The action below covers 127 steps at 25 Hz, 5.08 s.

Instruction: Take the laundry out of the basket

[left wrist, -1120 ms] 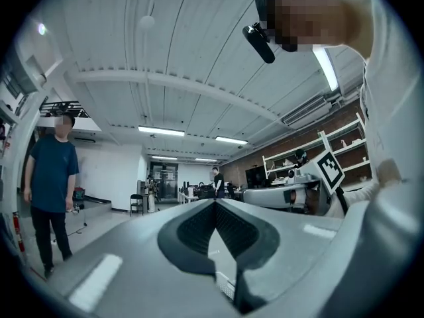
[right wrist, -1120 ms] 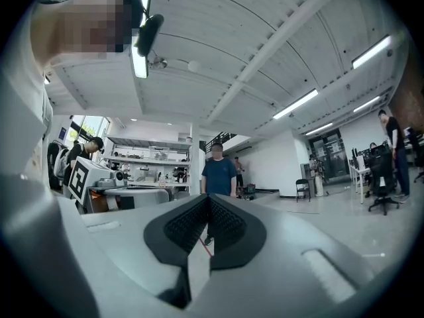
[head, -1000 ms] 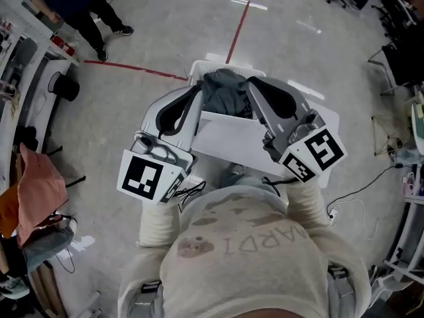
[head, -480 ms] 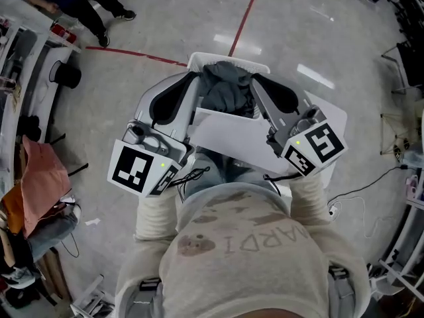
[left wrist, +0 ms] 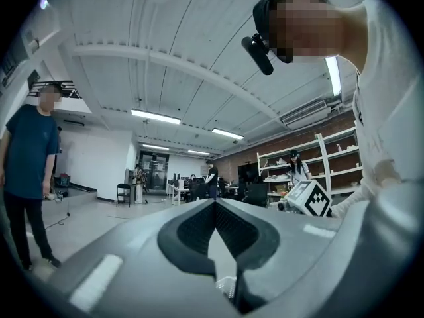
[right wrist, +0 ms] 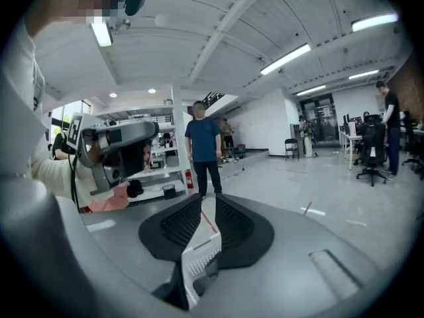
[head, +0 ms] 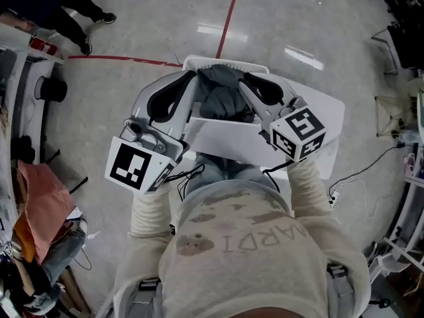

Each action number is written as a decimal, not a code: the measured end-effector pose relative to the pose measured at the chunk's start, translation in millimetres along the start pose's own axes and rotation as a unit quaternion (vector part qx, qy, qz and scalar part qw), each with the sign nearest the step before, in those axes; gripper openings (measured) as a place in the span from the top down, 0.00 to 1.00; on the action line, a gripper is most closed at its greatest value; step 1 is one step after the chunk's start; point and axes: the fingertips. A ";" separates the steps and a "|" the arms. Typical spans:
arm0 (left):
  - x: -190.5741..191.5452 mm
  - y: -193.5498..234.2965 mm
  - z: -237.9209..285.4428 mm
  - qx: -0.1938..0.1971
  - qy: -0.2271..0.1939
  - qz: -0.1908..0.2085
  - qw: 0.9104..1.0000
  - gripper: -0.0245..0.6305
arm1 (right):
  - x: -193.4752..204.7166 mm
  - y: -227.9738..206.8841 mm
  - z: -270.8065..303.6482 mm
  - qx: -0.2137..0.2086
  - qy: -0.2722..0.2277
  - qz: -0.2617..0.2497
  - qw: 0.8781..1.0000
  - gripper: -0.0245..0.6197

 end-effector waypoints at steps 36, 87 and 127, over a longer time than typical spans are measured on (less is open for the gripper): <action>214.1 111.4 60.5 0.173 0.071 -0.088 0.978 0.96 | 326.4 -36.4 172.0 -0.080 0.364 -0.171 0.912 0.34; 246.5 101.5 73.5 0.135 0.090 -0.096 0.982 0.96 | 323.7 -27.3 177.8 -0.034 0.313 -0.133 0.940 0.70; -35.3 -131.0 29.1 0.015 0.000 0.046 0.999 0.96 | -33.1 -21.6 -149.0 0.058 -0.111 -0.002 0.992 0.69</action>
Point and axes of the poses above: the fingertips, and each gripper's own axes: z forward along the fingers, y to its left, x out of its underside, and after that the axes turned 11 degrees about x, right-handed
